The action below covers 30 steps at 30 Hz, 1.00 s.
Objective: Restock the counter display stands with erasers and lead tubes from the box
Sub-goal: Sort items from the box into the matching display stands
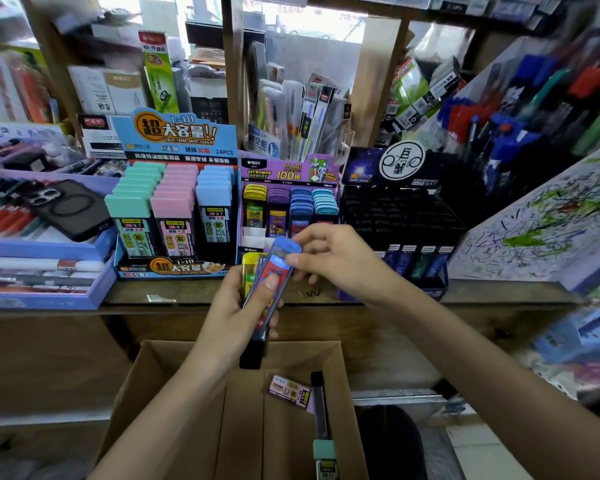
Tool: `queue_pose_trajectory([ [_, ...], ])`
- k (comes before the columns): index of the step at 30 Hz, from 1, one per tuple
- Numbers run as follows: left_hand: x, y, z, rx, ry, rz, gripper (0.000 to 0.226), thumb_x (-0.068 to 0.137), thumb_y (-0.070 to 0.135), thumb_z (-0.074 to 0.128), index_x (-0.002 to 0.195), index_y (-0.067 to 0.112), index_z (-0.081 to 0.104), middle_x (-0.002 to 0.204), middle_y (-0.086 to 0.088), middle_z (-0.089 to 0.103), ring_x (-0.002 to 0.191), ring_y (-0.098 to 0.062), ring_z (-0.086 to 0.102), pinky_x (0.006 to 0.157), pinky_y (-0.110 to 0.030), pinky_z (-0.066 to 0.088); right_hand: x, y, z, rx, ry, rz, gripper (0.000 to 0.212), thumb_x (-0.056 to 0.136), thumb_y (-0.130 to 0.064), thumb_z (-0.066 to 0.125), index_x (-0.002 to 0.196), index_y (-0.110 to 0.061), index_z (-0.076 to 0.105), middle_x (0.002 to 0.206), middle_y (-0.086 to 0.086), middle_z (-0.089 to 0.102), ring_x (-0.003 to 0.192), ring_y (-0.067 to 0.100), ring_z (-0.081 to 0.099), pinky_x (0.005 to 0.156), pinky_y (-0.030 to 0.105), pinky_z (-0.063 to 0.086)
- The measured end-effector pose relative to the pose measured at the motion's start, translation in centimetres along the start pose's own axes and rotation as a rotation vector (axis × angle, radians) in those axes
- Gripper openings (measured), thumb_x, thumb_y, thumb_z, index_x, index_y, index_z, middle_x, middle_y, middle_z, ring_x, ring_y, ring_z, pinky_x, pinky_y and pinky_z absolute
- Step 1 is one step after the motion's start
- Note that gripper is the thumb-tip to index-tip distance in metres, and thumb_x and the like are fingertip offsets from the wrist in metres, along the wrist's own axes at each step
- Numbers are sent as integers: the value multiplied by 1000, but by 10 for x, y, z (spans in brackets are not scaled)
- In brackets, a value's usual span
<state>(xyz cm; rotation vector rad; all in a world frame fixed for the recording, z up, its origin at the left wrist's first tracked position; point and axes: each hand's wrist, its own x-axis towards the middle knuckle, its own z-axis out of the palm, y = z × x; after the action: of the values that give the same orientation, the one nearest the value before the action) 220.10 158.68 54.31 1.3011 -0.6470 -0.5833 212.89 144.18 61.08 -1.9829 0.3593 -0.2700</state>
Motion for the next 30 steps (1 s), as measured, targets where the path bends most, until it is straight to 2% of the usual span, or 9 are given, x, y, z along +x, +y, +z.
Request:
queue_pose_trajectory([
  [2,0,5,-1,-8,-16,9,40,76,42,57,107,17,51,67,4,62,52,-10,54,47,-25,50,4,-7,-9,27,40,-25,9,86,-7,64,88,-14,60,69,-1,67,58,6,64,52,18,48],
  [5,0,8,-6,4,-11,30,33,83,36,52,107,14,49,68,5,60,54,-11,53,49,-26,50,15,-25,-38,45,199,-92,10,86,-4,63,87,-13,59,73,1,68,58,5,63,52,18,47],
  [9,0,8,-17,31,48,47,18,93,25,45,103,10,47,68,4,59,54,-12,51,49,-27,49,36,-39,-69,-174,349,-153,10,86,-9,65,90,-15,58,78,1,67,60,4,61,55,14,45],
  [11,0,9,-22,30,53,47,17,94,24,45,102,10,48,68,5,59,53,-12,51,49,-26,49,47,-37,-70,-362,341,-158,12,84,-13,68,90,-16,59,77,-1,64,66,6,58,62,17,44],
  [14,-1,10,-28,25,45,47,20,91,27,47,102,11,49,68,5,60,54,-11,52,49,-25,50,57,-28,-63,-549,278,-144,13,82,-16,70,87,-20,59,82,5,64,76,17,59,70,25,43],
  [19,-1,8,-33,3,63,36,21,88,28,48,103,13,51,68,4,61,54,-11,54,49,-24,50,66,-15,-51,-742,226,-146,12,80,-19,73,87,-18,63,79,-1,61,79,19,59,74,31,48],
  [23,0,5,-35,0,58,29,24,86,31,50,103,15,51,69,2,61,54,-12,55,49,-25,50,72,-10,-43,-831,196,-129,19,80,-19,73,95,-14,64,83,0,60,83,21,59,77,35,49],
  [27,1,1,-37,1,54,36,22,86,33,51,101,18,52,70,2,61,54,-12,55,49,-26,50,77,-10,-40,-904,175,-137,23,79,-17,73,89,-18,52,82,1,60,80,22,56,69,33,45],
  [30,1,1,-37,1,47,40,22,85,34,51,101,19,52,70,3,61,54,-12,55,49,-26,50,80,-8,-38,-968,202,-144,24,76,-17,76,82,-19,52,82,2,62,79,22,57,65,30,42],
])
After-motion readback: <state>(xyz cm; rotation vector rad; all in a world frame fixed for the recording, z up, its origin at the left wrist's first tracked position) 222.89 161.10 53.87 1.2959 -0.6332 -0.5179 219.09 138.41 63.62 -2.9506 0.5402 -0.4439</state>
